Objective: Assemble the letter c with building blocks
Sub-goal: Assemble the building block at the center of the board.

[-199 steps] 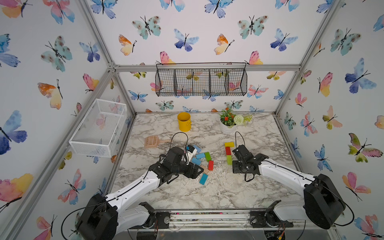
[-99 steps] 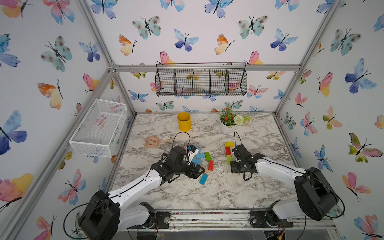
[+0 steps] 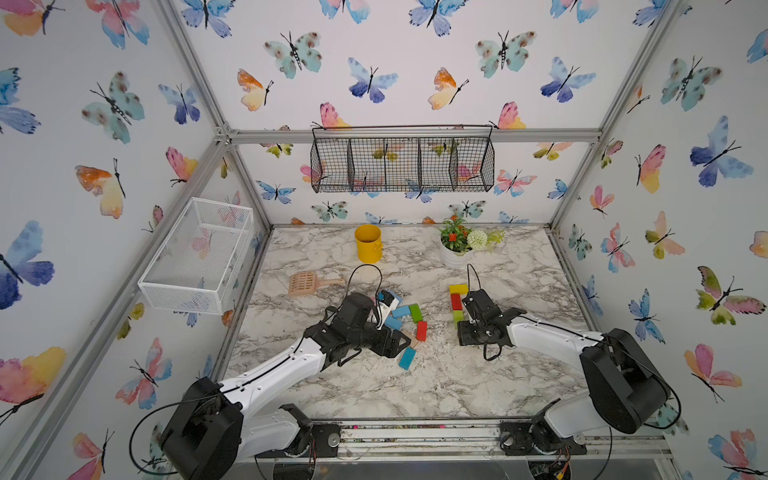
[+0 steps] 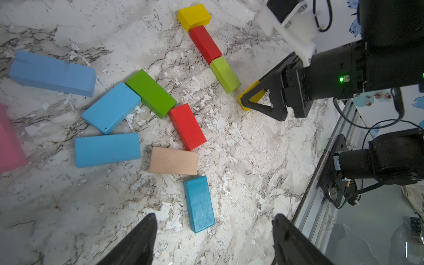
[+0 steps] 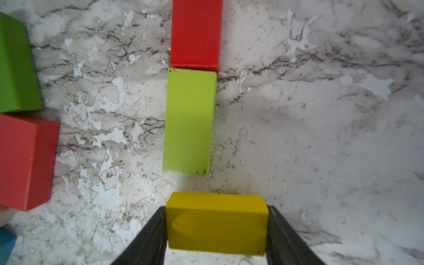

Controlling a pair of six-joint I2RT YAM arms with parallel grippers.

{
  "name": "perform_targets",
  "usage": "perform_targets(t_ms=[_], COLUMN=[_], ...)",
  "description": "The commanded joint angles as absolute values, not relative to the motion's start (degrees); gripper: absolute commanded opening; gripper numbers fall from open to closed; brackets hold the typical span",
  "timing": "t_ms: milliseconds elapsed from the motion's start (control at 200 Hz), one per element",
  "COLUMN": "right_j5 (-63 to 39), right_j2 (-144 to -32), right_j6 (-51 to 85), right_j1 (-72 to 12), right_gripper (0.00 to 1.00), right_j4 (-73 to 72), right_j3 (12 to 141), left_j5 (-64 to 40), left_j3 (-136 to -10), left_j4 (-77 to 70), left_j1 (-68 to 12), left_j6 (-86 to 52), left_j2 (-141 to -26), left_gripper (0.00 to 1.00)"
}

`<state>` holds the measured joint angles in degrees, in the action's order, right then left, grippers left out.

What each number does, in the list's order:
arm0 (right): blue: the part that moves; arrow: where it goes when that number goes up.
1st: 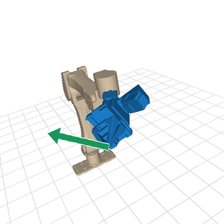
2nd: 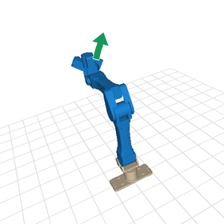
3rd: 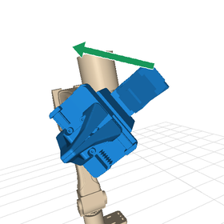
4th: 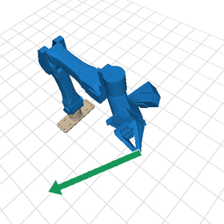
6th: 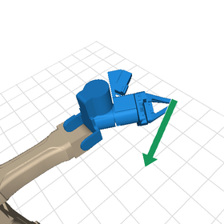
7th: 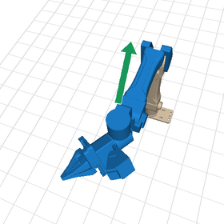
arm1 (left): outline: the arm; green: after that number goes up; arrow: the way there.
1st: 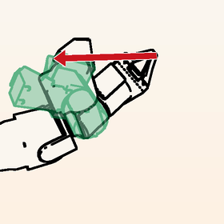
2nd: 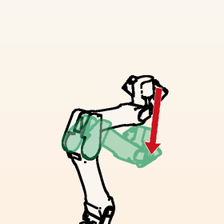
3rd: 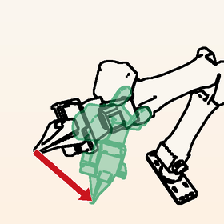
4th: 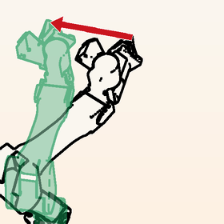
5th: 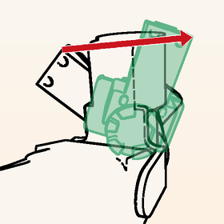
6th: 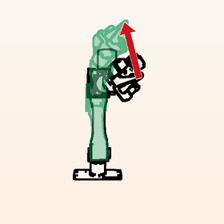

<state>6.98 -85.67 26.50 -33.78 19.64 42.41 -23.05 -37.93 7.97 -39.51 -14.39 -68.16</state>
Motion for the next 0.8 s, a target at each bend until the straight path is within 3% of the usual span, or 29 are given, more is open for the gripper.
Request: perform_targets(t_ms=[0,796], right_j5=[6.1,6.1], right_j2=[-86.7,-89.4], right_j6=[27.1,27.8], right_j1=[-33.6,-33.6], right_gripper=[0.61,0.64], right_j4=[18.5,17.4], right_j3=[42.2,43.6], left_j5=[-22.7,-23.0], left_j3=[-39.3,-39.7], left_j4=[8.4,8.7], left_j1=[-40.0,-40.1], left_j6=[-13.9,-13.7], left_j2=[-68.7,-69.7], left_gripper=[0.8,0.8])
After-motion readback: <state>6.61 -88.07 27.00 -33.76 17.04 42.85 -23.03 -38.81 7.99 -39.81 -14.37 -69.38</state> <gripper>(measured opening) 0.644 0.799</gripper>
